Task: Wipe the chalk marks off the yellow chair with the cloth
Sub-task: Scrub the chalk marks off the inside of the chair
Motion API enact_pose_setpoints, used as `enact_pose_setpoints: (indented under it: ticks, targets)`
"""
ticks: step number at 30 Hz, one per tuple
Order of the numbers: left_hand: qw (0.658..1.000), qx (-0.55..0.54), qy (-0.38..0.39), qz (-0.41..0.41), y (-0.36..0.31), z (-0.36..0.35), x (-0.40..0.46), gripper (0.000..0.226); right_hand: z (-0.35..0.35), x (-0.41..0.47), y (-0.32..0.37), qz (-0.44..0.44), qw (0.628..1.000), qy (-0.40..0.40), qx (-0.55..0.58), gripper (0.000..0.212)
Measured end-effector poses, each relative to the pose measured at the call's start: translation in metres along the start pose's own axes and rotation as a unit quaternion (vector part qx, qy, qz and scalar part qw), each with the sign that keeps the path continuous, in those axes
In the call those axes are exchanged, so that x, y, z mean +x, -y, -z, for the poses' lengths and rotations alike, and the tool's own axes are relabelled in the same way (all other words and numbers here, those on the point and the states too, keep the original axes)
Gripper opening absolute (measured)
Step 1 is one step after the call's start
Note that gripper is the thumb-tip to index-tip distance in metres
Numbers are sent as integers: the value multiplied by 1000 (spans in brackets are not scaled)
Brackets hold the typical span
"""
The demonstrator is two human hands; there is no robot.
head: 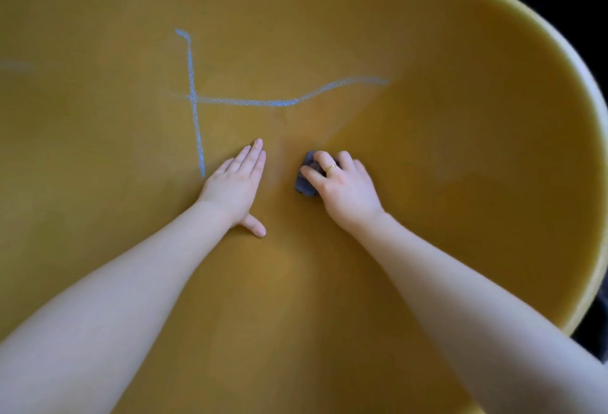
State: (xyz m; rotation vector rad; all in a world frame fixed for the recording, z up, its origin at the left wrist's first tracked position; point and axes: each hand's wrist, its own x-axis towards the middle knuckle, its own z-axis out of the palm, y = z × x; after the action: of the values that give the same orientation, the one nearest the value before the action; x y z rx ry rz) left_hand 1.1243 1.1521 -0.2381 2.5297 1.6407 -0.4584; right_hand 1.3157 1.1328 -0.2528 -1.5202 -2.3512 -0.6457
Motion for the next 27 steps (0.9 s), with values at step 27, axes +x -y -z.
enact_pose_setpoints:
  ticks: [27]
  targets:
    - [1000,-16,-13,0,-2,0,0,140,-9,31,9,-34,999,-34,-3,39]
